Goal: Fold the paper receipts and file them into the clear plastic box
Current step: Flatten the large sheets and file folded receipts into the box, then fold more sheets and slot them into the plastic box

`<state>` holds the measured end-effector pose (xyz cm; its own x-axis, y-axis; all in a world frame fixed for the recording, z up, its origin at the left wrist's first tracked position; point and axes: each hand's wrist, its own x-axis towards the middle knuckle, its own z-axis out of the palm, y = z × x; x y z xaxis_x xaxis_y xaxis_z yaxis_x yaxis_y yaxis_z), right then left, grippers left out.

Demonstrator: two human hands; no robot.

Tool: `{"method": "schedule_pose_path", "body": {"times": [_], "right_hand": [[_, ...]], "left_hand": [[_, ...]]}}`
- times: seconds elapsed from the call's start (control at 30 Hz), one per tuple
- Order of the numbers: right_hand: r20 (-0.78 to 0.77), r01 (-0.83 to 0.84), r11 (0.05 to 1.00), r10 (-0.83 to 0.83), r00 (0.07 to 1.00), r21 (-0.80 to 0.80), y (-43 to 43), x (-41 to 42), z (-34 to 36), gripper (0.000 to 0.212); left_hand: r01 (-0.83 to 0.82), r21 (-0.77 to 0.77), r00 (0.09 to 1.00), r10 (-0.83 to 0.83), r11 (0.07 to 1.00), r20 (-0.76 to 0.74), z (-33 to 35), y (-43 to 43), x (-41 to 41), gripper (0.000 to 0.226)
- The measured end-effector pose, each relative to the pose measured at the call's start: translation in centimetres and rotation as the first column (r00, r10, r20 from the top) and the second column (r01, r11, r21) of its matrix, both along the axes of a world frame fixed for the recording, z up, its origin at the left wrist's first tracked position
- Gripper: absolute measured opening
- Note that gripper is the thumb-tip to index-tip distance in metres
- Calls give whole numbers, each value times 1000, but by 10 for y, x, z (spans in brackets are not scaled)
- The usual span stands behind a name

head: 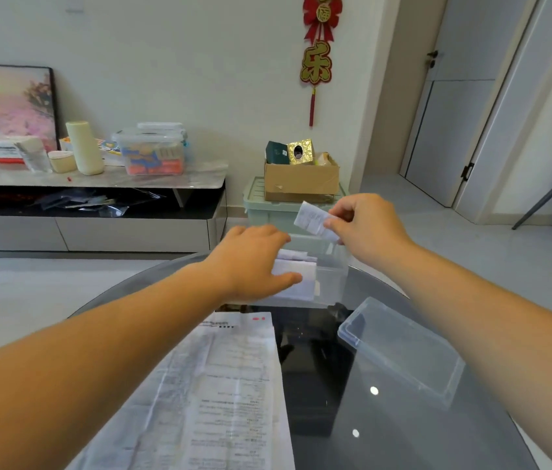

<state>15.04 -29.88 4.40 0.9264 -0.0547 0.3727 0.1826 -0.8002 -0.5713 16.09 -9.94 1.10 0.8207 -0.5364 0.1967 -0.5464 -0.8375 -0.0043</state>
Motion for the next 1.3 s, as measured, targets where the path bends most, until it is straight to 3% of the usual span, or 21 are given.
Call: {"method": "schedule_pose_path", "body": {"times": [0.13,0.27,0.6,0.8,0.97,1.1,1.3], "right_hand": [[-28,-63,996,61,998,-56,7,33,-16,14],[-53,-38,994,33,998,-99,8,50,-33,17],[0,-32,987,33,999,-155,9,52,-43,17],[-7,-48,975,47,999,-218,10,53,-43,18],[-17,-41,974,38,999,-223,14,54,-41,8],[-48,-56,959,44,998,-279,17,57,-39,21],[-130,-150,920,110,985,-362,17,59,-37,18]], "left_hand": [[81,215,996,-85,973,10,-10,-13,19,70],[86,249,996,-83,965,-23,-17,-18,31,77],[46,189,997,-33,981,-69,-22,-19,36,75],[-19,239,992,49,971,-119,-17,-27,38,86],[5,241,997,12,971,-71,-21,-24,38,73],[23,204,999,-14,979,-42,-25,-22,38,72],[6,135,1000,-8,991,11,-31,-19,36,74]]}}
